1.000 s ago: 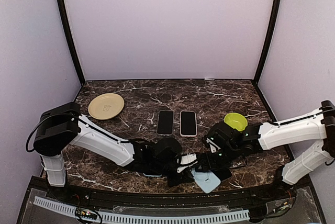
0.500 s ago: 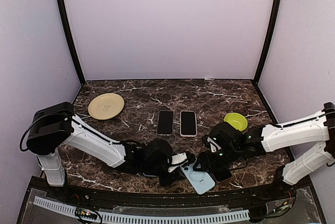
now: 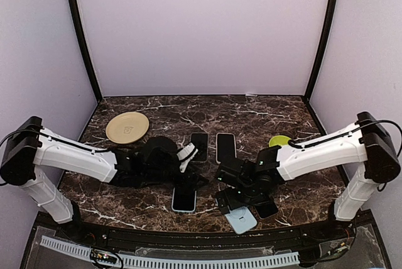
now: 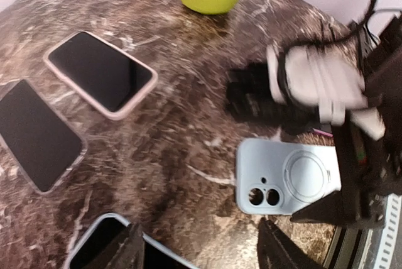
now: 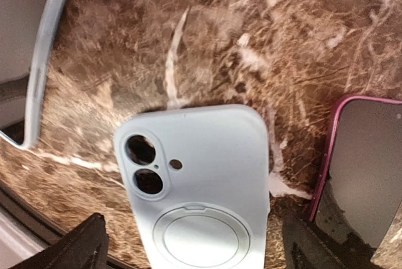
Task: Put the phone into the phone case
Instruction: Adjust the phone case at the corner of the board, then pick up the phone case from the corner of the board.
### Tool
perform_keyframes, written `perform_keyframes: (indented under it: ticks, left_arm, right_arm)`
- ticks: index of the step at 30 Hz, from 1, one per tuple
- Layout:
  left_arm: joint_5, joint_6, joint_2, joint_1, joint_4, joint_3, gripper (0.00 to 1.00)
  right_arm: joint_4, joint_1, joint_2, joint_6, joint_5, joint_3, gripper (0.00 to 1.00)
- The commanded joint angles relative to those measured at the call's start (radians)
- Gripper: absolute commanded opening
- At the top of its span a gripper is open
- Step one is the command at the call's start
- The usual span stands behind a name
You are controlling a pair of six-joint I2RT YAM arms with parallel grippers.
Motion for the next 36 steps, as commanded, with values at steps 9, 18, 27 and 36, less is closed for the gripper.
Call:
perform_keyframes:
  ticks: [9,18,27,36]
  left_arm:
    - [-0.096,-0.083,-0.164,0.057,-0.112,-0.031,0.68]
    - [-0.107,-0.081,-0.210,0.062,-0.139,-0.034,0.68]
    - [-0.069,0.100,-0.353,0.068,-0.149,-0.053,0.71]
    - [0.167,0.469,-0.533,0.065,-0.080,-0.097,0.66]
  right_arm:
    - [-0.162,0.036,0.217,-0.117,0.088,0.195,0.97]
    - [-0.109,0.034,0.238,-0.182,0.051,0.194,0.66]
    - [0.061,0.021,0.005,-0.540,-0.177,0.137,0.48]
    - [0.119,-0.061,-0.219,-0.866,-0.643,0.149,0.49]
